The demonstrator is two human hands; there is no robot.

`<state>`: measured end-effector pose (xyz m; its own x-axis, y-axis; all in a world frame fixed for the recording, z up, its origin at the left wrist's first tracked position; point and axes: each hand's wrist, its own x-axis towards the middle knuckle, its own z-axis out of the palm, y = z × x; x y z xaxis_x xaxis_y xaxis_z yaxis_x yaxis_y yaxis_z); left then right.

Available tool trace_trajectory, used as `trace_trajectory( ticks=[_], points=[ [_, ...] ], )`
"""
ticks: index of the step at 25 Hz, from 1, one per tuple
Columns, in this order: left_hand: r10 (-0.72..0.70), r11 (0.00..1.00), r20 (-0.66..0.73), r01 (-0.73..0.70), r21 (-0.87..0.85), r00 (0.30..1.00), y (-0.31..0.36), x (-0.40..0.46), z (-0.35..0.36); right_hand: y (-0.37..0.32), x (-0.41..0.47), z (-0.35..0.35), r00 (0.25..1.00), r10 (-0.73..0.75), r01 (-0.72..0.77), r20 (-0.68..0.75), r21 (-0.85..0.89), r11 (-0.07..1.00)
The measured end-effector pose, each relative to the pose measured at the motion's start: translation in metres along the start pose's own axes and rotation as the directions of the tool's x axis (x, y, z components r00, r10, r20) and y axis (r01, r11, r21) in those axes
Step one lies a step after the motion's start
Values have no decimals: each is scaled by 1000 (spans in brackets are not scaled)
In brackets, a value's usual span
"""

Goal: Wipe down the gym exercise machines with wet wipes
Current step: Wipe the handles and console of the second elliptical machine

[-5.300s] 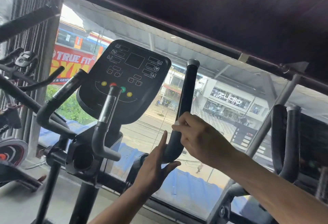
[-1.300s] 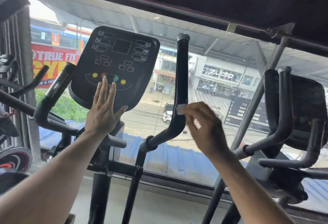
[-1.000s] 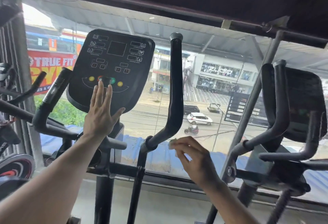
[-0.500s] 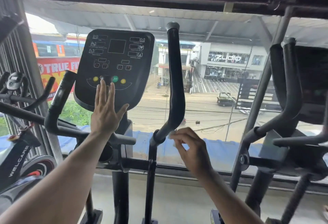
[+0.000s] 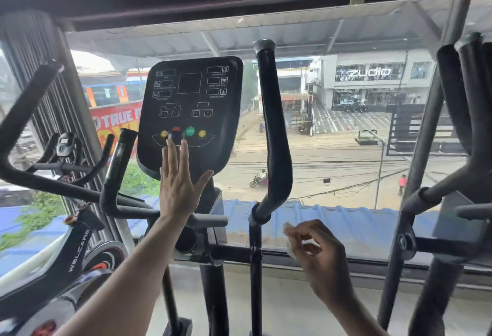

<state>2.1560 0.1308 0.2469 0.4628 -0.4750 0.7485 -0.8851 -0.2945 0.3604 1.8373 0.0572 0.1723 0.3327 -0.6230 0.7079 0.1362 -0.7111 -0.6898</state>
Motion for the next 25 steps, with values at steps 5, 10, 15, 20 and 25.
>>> trace_trajectory(
  ticks=[5,10,15,20,25],
  points=[
    [-73,997,28,73,1,997,39,-56,2,26,-8,-10,994,108,-110,36,78,991],
    [-171,981,69,176,-81,983,84,-143,37,67,-14,-39,972,158,-178,176,103,979],
    [-302,941,170,322,-103,938,129,-222,94,134,-14,-103,931,214,-245,294,72,967],
    [-347,928,216,367,-60,913,150,-239,125,171,-3,-97,866,279,-324,416,41,945],
    [-420,901,204,434,-24,884,122,-228,155,203,39,-50,846,211,-273,489,57,960]
  ],
)
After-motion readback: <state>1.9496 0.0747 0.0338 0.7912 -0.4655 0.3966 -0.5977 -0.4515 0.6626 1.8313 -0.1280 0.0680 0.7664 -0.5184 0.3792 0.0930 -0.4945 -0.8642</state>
